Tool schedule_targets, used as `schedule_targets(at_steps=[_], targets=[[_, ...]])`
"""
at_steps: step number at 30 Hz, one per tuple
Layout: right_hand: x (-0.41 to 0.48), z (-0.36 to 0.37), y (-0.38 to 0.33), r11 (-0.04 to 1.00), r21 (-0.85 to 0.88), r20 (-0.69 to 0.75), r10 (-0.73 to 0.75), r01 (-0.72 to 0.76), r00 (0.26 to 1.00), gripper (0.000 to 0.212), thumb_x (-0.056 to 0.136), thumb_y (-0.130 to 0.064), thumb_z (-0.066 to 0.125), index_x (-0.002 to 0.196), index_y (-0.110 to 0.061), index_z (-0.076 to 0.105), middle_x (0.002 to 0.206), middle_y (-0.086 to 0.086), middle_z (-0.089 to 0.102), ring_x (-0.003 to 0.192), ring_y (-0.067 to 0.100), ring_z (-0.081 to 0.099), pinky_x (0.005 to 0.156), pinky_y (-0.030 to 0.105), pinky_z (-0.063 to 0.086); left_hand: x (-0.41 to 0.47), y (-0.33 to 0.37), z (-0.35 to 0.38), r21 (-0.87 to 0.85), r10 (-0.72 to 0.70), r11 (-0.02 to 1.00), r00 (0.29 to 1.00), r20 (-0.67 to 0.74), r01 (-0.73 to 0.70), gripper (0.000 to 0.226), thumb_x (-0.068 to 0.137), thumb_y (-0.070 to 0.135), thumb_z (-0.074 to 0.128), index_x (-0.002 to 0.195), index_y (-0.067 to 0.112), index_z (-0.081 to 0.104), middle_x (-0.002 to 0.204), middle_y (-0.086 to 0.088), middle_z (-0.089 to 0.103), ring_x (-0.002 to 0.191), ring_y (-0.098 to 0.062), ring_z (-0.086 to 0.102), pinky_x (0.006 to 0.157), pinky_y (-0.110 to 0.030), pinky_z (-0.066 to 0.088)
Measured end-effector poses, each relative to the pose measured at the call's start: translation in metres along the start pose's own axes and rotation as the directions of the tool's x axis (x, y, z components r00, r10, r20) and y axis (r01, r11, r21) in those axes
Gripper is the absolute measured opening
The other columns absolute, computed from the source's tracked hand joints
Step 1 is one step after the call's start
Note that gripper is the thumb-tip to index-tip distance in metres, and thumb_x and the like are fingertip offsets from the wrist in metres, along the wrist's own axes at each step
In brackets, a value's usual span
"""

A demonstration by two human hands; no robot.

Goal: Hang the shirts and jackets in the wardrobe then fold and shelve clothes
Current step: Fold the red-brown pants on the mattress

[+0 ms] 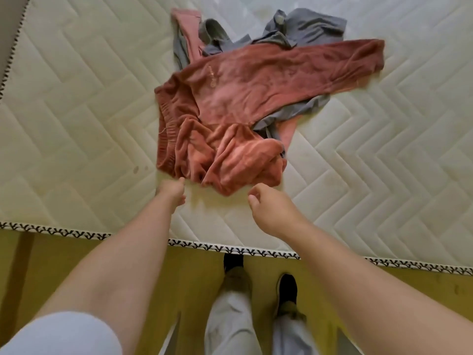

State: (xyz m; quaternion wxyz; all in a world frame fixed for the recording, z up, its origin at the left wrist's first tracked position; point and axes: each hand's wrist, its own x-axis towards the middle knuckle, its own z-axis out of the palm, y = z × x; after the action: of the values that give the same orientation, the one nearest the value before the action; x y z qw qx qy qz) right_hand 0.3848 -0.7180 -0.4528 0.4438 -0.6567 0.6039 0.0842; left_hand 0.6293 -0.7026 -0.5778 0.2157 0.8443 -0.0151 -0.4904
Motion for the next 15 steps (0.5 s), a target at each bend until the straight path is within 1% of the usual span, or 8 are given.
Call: schedule_targets(at_steps=[2, 4, 6, 8, 9, 11, 13, 15], targets=[[0.023, 0.012, 0.008, 1.000, 0.013, 0.013, 0.028, -0.028, 1.000, 0.028, 0.104, -0.030, 0.042, 0.122, -0.016, 0.057, 0.119, 0.006, 0.064, 0.109, 0.025, 0.057, 0.085, 0.034, 0.046, 0.033, 0.004, 0.010, -0.035, 0.010, 0.999, 0.998, -0.056, -0.012, 0.042, 0.097, 0.032, 0.062, 0.128, 0.004, 0.057, 0.103, -0.006, 0.061, 0.073, -0.022, 0.063, 0.079, -0.038, 0.060], [0.039, 0.023, 0.017, 0.998, 0.025, 0.016, 0.055, -0.055, 0.998, 0.028, 0.103, -0.029, 0.042, 0.123, -0.016, 0.057, 0.119, 0.006, 0.064, 0.109, 0.025, 0.057, 0.083, 0.033, 0.045, 0.059, 0.008, 0.018, -0.094, 0.015, 0.995, 0.995, -0.102, -0.025, 0.049, 0.093, 0.037, 0.066, 0.132, 0.010, 0.056, 0.116, -0.006, 0.062, 0.072, -0.020, 0.061, 0.075, -0.036, 0.059], [0.049, 0.033, 0.027, 0.995, 0.047, 0.011, 0.090, -0.091, 0.996, 0.028, 0.103, -0.030, 0.042, 0.124, -0.016, 0.056, 0.119, 0.006, 0.064, 0.109, 0.026, 0.057, 0.085, 0.035, 0.046, 0.084, 0.013, 0.023, -0.208, -0.015, 0.978, 0.994, -0.113, -0.009, 0.057, 0.089, 0.041, 0.071, 0.133, 0.011, 0.052, 0.115, -0.004, 0.064, 0.079, -0.021, 0.066, 0.076, -0.036, 0.058], [0.054, 0.040, 0.036, 0.991, 0.068, 0.010, 0.115, -0.116, 0.993, 0.029, 0.103, -0.029, 0.043, 0.125, -0.016, 0.056, 0.120, 0.005, 0.064, 0.110, 0.025, 0.058, 0.089, 0.037, 0.048, 0.102, 0.022, 0.027, -0.405, -0.086, 0.911, 0.996, 0.017, 0.085, 0.054, 0.092, 0.045, 0.068, 0.133, 0.012, 0.056, 0.118, -0.003, 0.068, 0.097, -0.025, 0.070, 0.085, -0.044, 0.059], [0.056, 0.043, 0.038, 0.990, 0.074, 0.011, 0.119, -0.120, 0.993, 0.029, 0.103, -0.029, 0.043, 0.126, -0.017, 0.056, 0.120, 0.004, 0.065, 0.110, 0.025, 0.058, 0.091, 0.037, 0.048, 0.109, 0.027, 0.028, -0.472, -0.109, 0.871, 0.990, 0.091, 0.139, 0.048, 0.096, 0.047, 0.061, 0.130, 0.013, 0.058, 0.117, -0.002, 0.068, 0.100, -0.024, 0.069, 0.083, -0.045, 0.059], [0.058, 0.047, 0.043, 0.988, 0.085, 0.012, 0.128, -0.129, 0.992, 0.029, 0.102, -0.029, 0.045, 0.126, -0.017, 0.056, 0.120, 0.003, 0.065, 0.110, 0.023, 0.059, 0.091, 0.036, 0.049, 0.118, 0.034, 0.027, -0.477, -0.170, 0.856, 0.980, 0.107, 0.200, 0.036, 0.102, 0.045, 0.051, 0.124, 0.018, 0.061, 0.110, 0.001, 0.067, 0.097, -0.020, 0.066, 0.073, -0.037, 0.058], [0.055, 0.050, 0.047, 0.986, 0.098, 0.014, 0.138, -0.139, 0.990, 0.030, 0.102, -0.030, 0.045, 0.127, -0.018, 0.055, 0.120, 0.002, 0.065, 0.110, 0.022, 0.059, 0.090, 0.035, 0.049, 0.119, 0.036, 0.029, -0.434, -0.146, 0.892, 0.989, -0.004, 0.129, 0.031, 0.099, 0.032, 0.059, 0.126, 0.016, 0.062, 0.119, 0.000, 0.068, 0.104, -0.020, 0.066, 0.081, -0.036, 0.057], [0.048, 0.049, 0.047, 0.983, 0.107, 0.017, 0.148, -0.149, 0.989, 0.031, 0.102, -0.030, 0.046, 0.129, -0.017, 0.054, 0.122, 0.002, 0.064, 0.110, 0.022, 0.059, 0.090, 0.034, 0.049, 0.104, 0.041, 0.032, -0.374, 0.080, 0.916, 0.978, -0.191, -0.148, 0.030, 0.088, 0.016, 0.069, 0.118, 0.017, 0.064, 0.116, -0.001, 0.070, 0.106, -0.022, 0.067, 0.088, -0.033, 0.056]])
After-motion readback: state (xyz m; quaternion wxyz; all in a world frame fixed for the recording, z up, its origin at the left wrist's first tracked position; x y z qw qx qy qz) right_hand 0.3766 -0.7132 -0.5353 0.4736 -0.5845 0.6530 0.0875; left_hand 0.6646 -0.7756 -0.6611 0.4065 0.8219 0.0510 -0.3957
